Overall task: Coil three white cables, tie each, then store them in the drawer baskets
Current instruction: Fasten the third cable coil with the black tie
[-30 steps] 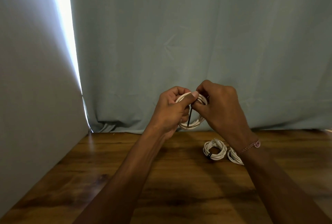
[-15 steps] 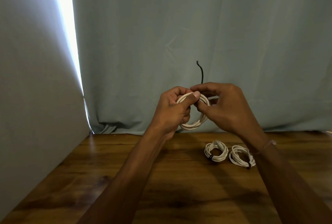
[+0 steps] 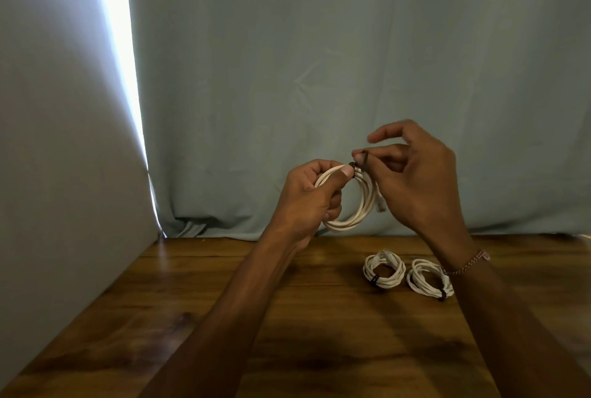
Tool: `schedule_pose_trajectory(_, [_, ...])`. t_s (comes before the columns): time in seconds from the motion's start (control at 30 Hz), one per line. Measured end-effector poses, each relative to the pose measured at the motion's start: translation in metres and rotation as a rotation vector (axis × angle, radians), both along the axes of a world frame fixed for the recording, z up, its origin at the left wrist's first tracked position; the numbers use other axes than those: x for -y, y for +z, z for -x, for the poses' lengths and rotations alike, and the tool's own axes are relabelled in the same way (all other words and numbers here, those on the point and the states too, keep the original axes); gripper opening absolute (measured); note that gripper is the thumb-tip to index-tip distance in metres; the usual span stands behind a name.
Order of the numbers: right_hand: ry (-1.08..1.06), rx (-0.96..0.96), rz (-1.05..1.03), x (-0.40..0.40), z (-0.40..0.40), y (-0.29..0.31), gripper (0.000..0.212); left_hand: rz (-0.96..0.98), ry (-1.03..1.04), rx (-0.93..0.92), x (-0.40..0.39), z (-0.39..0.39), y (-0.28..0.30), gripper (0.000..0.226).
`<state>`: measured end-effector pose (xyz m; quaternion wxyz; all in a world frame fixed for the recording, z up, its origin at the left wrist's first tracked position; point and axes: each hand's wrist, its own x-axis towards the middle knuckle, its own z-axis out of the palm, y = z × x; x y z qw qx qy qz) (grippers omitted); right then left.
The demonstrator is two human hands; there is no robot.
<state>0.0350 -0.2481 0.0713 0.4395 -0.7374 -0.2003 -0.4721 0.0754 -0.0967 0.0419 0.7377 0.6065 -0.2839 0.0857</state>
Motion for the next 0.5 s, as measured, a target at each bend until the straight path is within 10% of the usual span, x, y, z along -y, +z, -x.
schedule_pose_trajectory(0.5, [-0.170, 0.174, 0.048, 0.0025, -0.0040, -0.0062, 0.008, -0.075, -0.007, 0.061, 0.0061, 0.0053, -0.0032, 0.018])
